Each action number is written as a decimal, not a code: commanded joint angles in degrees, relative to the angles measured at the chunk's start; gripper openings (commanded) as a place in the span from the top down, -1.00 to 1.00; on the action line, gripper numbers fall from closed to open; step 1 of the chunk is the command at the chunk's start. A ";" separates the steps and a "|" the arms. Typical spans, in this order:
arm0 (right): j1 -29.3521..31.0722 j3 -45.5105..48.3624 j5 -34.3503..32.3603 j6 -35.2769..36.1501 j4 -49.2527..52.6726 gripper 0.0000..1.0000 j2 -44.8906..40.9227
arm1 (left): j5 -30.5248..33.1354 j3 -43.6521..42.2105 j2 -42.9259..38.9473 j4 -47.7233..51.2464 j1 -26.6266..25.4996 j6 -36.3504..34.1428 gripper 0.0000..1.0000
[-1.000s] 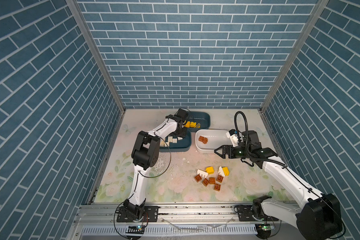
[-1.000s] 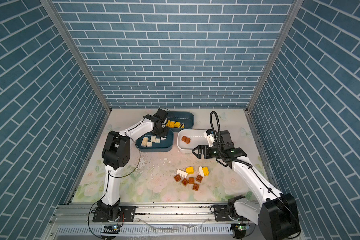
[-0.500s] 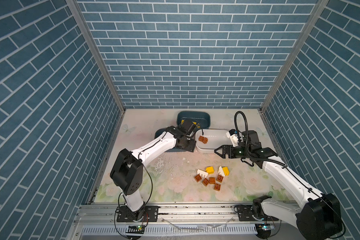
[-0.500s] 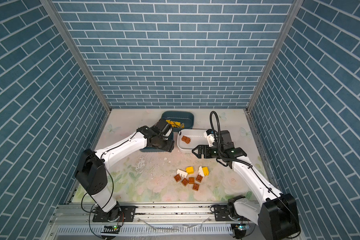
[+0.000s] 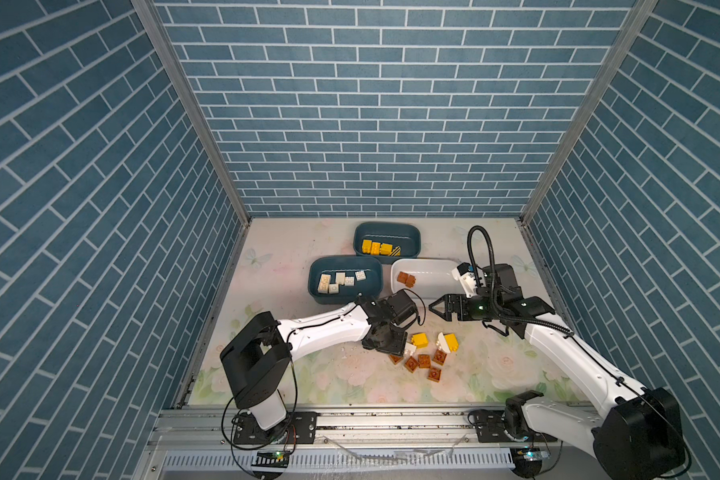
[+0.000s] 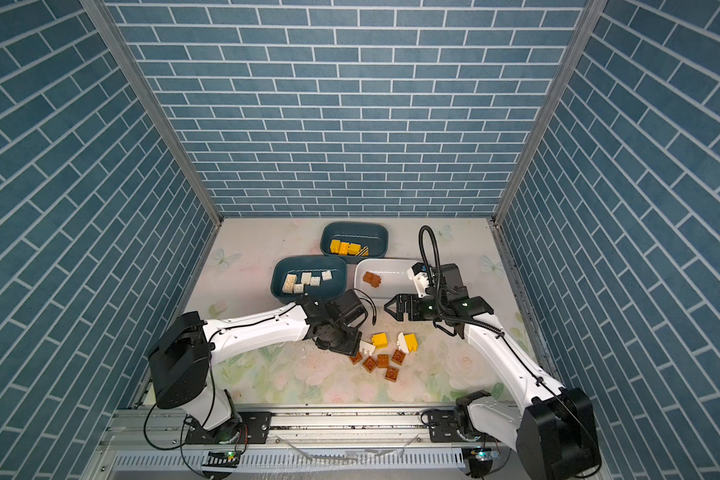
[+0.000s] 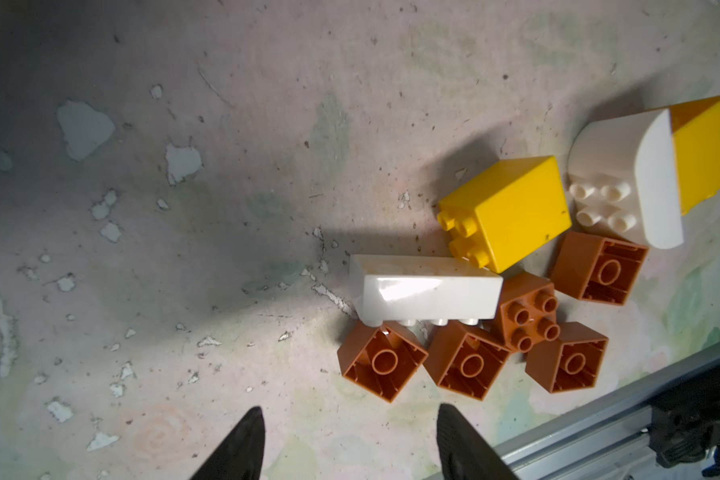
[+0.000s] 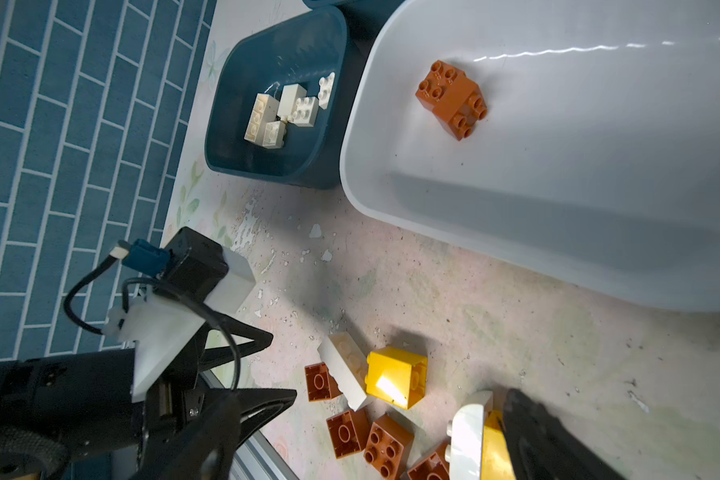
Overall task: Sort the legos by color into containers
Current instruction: 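Return the left gripper to the brick pile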
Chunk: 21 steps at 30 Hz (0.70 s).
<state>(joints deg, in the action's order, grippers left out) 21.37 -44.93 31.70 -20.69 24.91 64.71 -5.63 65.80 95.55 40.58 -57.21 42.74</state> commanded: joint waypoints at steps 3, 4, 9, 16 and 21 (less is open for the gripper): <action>0.10 0.94 2.11 0.82 1.45 -0.97 -0.02 | 1.16 -2.00 0.74 -3.60 -0.82 11.70 -0.30; 0.15 0.89 2.41 0.91 1.72 -0.96 0.19 | 1.23 -1.99 1.31 -4.28 -1.05 13.13 -0.29; 0.15 0.96 3.69 1.69 2.68 -0.97 0.84 | 2.24 -0.26 4.79 -4.26 -1.84 19.26 -0.23; 0.12 0.90 4.89 2.61 2.69 -0.96 2.42 | 2.16 -0.47 7.44 -5.78 -2.63 24.03 -0.15; 0.16 0.54 5.57 2.85 2.54 -0.96 3.24 | 2.73 0.73 8.10 -6.19 -2.91 24.33 -0.15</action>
<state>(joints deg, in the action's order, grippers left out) 21.37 -44.29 35.70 -19.99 26.44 67.57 -4.27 65.04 102.91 33.93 -59.66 65.69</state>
